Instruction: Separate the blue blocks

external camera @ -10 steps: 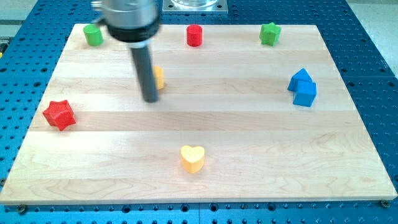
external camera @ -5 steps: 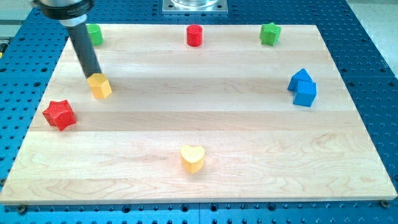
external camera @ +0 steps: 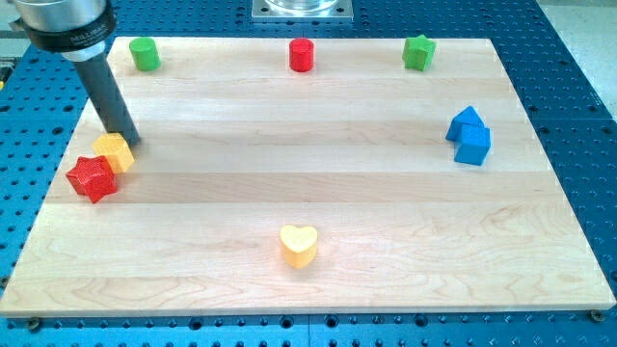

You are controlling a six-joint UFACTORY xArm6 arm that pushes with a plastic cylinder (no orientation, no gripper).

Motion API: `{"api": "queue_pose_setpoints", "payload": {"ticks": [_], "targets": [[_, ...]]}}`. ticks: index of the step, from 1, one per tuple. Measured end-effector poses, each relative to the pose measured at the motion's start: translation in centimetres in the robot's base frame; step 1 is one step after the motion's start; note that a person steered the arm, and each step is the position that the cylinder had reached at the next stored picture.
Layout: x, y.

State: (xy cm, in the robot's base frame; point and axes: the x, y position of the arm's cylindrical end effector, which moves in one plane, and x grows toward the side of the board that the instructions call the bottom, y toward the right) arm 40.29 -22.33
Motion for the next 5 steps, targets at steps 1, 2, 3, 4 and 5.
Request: {"api": "queue_pose_setpoints", "payload": {"ticks": [1,2,3,4,5], "targets": [[0.0,0.6],[0.0,1.4],[-0.8,9.5],[-2.5,18.0],[-4.2,24.2]]}}
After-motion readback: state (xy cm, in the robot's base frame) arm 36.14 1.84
